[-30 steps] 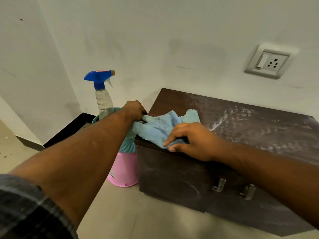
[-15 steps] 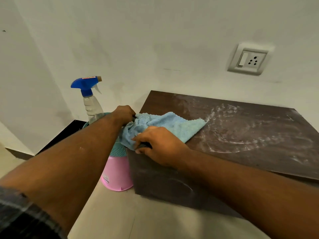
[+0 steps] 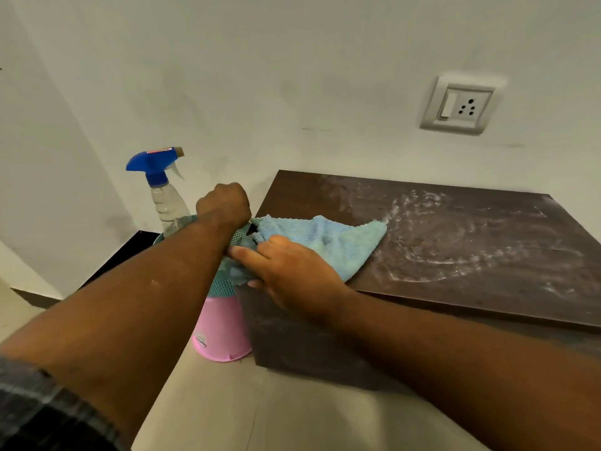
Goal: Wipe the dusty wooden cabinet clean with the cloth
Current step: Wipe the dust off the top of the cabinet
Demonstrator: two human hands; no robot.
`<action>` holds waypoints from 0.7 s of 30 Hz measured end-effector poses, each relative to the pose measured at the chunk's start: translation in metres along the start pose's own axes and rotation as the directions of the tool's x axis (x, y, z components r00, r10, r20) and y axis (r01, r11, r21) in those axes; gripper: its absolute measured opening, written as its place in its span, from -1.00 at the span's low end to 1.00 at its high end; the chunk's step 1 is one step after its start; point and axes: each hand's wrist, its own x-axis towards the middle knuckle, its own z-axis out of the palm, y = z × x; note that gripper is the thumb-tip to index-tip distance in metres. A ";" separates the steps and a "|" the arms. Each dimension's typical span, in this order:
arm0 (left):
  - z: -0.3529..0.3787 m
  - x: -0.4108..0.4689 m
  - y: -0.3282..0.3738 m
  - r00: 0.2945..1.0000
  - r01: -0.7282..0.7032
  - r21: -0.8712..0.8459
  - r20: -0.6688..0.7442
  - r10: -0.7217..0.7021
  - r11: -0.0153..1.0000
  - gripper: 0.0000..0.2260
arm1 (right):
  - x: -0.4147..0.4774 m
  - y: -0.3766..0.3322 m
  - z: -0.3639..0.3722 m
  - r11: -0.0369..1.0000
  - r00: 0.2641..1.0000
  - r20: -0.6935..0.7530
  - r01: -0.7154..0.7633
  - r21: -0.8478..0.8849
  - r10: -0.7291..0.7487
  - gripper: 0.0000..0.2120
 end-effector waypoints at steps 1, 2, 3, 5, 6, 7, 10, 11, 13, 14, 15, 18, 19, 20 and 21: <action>0.000 0.000 0.003 0.999 0.008 -0.008 -0.053 -0.009 1.000 -0.73 | 0.001 -0.001 0.000 1.000 1.000 0.007 -0.009 0.004 0.009 -0.67; -0.001 0.001 0.006 0.995 0.002 -0.008 -0.098 -0.003 1.000 -0.74 | -0.001 0.001 -0.001 1.000 1.000 0.022 -0.002 -0.007 0.002 -0.72; -0.001 0.000 0.010 0.991 -0.016 -0.008 -0.133 0.015 1.000 -0.74 | -0.007 0.003 -0.004 1.000 0.999 0.039 0.003 -0.022 -0.002 -0.78; -0.005 -0.002 0.015 0.982 -0.043 -0.006 -0.184 0.041 0.999 -0.75 | -0.023 0.014 -0.013 1.000 0.999 0.050 -0.008 -0.004 0.009 -0.82; -0.008 -0.003 0.017 0.976 -0.050 -0.008 -0.211 0.047 0.999 -0.75 | -0.032 0.020 -0.019 0.999 0.998 0.061 -0.028 0.019 0.027 -0.82; -0.011 -0.004 0.020 0.970 -0.058 -0.014 -0.236 0.053 0.998 -0.75 | -0.041 0.027 -0.025 0.998 0.996 0.075 -0.044 0.033 0.042 -0.80; -0.020 -0.014 0.035 0.957 -0.109 -0.034 -0.273 0.096 0.993 -0.75 | -0.068 0.042 -0.045 0.998 0.991 0.117 -0.067 0.023 0.064 -0.75; -0.022 -0.019 0.040 0.956 -0.134 -0.035 -0.269 0.119 0.990 -0.75 | -0.076 0.045 -0.052 0.997 0.989 0.133 -0.072 0.009 0.071 -0.74; -0.025 -0.029 0.052 0.951 -0.181 -0.028 -0.261 0.168 0.983 -0.75 | -0.094 0.052 -0.064 0.996 0.982 0.166 -0.085 -0.027 0.088 -0.75; -0.027 -0.034 0.057 0.946 -0.201 -0.017 -0.263 0.189 0.979 -0.75 | -0.104 0.056 -0.071 0.995 0.979 0.176 -0.095 -0.040 0.101 -0.76; -0.029 -0.039 0.061 0.941 -0.217 -0.007 -0.268 0.207 0.976 -0.75 | -0.114 0.060 -0.078 0.993 0.977 0.178 -0.108 -0.049 0.116 -0.77; -0.035 -0.049 0.065 0.921 -0.265 0.013 -0.292 0.257 0.964 -0.74 | -0.144 0.074 -0.093 0.984 0.974 0.148 -0.163 -0.069 0.172 -0.81; -0.036 -0.051 0.064 0.917 -0.273 0.013 -0.298 0.264 0.962 -0.74 | -0.150 0.077 -0.095 0.980 0.972 0.138 -0.181 -0.077 0.190 -0.82; -0.038 -0.053 0.062 0.916 -0.271 0.011 -0.303 0.262 0.962 -0.73 | -0.153 0.077 -0.096 0.977 0.969 0.133 -0.198 -0.082 0.208 -0.83; -0.039 -0.055 0.059 0.919 -0.260 0.009 -0.306 0.250 0.966 -0.74 | -0.152 0.076 -0.095 0.974 0.966 0.133 -0.212 -0.086 0.222 -0.84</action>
